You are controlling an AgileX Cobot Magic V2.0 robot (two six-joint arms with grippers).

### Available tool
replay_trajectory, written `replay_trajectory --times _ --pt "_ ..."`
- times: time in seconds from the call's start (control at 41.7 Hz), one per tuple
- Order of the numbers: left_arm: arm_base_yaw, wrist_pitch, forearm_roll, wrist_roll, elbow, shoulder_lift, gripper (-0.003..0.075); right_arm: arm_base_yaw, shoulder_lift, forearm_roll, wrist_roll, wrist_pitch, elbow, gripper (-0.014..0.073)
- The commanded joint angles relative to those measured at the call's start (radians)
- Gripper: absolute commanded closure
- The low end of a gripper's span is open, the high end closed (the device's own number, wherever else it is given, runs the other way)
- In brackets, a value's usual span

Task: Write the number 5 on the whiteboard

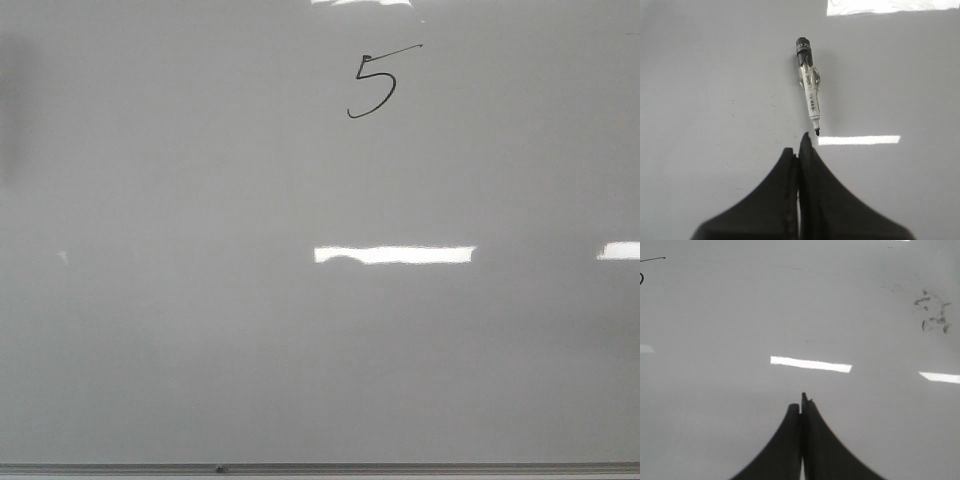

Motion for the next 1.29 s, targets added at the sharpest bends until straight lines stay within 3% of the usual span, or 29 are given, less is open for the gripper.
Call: replay_trajectory --times 0.0,0.288,1.27 --pt "-0.005 -0.083 -0.010 0.001 0.004 -0.015 0.0741 -0.003 -0.020 -0.001 0.018 -0.093 -0.014 0.0662" --pt "-0.005 -0.083 -0.010 0.001 0.004 -0.015 0.0741 0.036 -0.020 -0.074 0.177 -0.135 -0.014 0.0662" --pt "-0.005 -0.083 -0.010 0.001 0.004 -0.015 0.0741 0.050 -0.019 -0.074 0.177 -0.141 -0.014 0.0662"
